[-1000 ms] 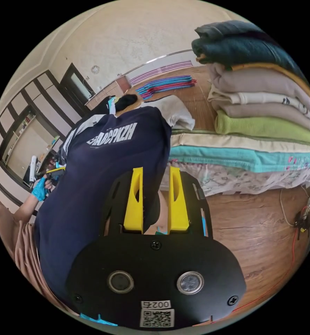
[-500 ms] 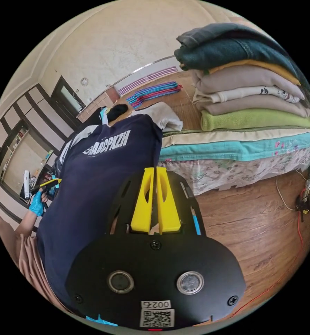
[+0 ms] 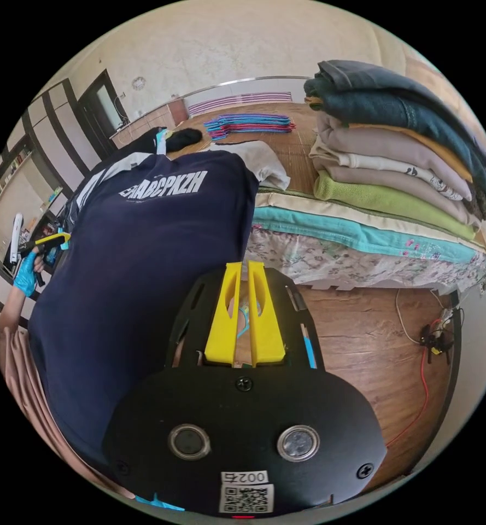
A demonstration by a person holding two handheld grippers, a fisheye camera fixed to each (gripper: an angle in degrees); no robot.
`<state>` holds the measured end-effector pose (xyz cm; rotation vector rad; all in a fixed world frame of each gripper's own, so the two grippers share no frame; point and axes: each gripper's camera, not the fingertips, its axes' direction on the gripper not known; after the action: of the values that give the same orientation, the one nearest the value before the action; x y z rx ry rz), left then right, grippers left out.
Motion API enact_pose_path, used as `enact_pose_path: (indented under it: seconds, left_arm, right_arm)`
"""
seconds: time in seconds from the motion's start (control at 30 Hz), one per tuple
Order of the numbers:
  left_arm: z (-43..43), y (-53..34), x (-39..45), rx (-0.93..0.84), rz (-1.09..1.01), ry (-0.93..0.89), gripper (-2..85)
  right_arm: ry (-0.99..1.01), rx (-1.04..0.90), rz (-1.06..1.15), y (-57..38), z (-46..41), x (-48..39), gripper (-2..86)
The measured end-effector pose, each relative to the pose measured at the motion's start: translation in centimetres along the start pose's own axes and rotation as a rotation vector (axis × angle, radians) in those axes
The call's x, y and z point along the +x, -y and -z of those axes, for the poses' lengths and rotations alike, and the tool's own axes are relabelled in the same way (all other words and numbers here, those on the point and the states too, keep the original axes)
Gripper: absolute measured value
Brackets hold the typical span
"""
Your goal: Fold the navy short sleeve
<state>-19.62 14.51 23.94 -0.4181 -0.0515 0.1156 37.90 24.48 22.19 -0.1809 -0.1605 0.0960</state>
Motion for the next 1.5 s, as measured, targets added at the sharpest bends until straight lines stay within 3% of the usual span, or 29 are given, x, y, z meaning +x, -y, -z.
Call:
enact_pose_path:
  seconds: [0.27,0.63,0.87,1.1,1.3,1.5]
  left_arm:
    - [3.0,2.2,0.2,0.053,-0.043,0.007,-0.7]
    - [2.8,12.2,5.4,0.155,-0.142,-0.027,1.0]
    - [-0.8,19.3,6.4,0.170,-0.192,-0.038,3.9]
    - [-7.0,27.3,5.5,0.111,-0.085,-0.094,8.2]
    - [-11.7,30.4,6.5,-0.016,-0.065,-0.126,5.6]
    - [-11.3,29.4,8.7,0.005,-0.192,-0.112,1.4]
  right_arm:
    - [-0.026,0.050,0.058,2.9,0.2,-2.3,2.3]
    - [0.033,0.136,0.152,13.4,-4.5,-5.3,6.2]
    - [0.029,0.091,0.275,22.7,-9.8,-7.1,8.6]
    - [0.070,0.028,0.278,33.2,-16.6,-8.0,11.8]
    - [0.070,-0.057,0.283,39.4,-22.6,-9.2,12.2]
    - [0.012,-0.168,0.256,41.9,-27.5,-9.7,9.9]
